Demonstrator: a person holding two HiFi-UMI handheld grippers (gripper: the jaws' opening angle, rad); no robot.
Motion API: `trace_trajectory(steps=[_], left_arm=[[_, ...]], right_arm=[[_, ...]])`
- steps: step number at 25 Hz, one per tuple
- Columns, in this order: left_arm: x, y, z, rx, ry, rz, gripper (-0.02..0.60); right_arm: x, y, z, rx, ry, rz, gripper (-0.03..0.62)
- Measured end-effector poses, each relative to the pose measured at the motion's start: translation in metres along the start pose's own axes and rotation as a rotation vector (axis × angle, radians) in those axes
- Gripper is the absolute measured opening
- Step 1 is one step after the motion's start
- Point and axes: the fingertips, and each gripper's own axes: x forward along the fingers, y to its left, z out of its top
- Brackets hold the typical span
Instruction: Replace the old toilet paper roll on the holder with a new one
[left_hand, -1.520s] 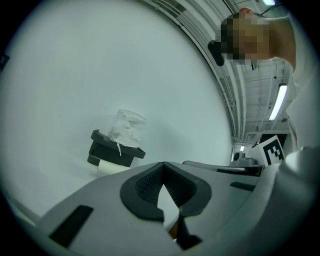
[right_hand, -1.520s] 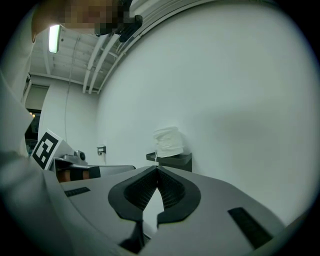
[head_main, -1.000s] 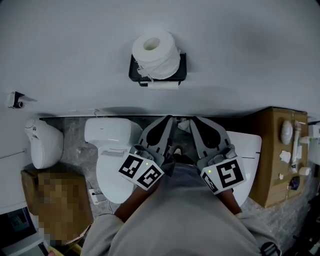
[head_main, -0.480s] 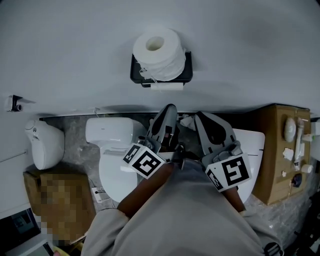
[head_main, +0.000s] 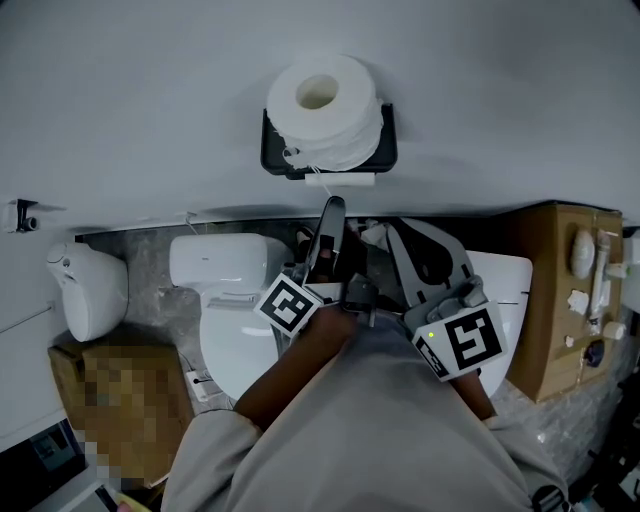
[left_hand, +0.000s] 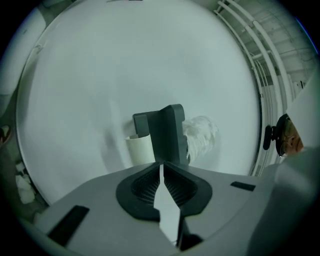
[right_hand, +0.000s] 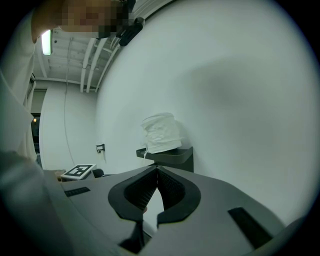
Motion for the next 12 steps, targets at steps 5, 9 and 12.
trace_trajectory(steps=[5,9,12], left_arm=[[0.005,0.017,0.001,-0.07,-0.026,0.024,0.126],[0.008,0.023,0.001,-0.111,-0.042,0.013,0.215],[0.013,0.03,0.003,-0.133,-0.055,0.012,0.244]], right_arm=[[0.007,-0.002,-0.006,0.004,0.026,0.009,0.015],[0.009,-0.002,-0.01,0.004,0.04,0.011,0.014],[0.01,-0.002,-0.012,0.003,0.05,0.009,0.014]])
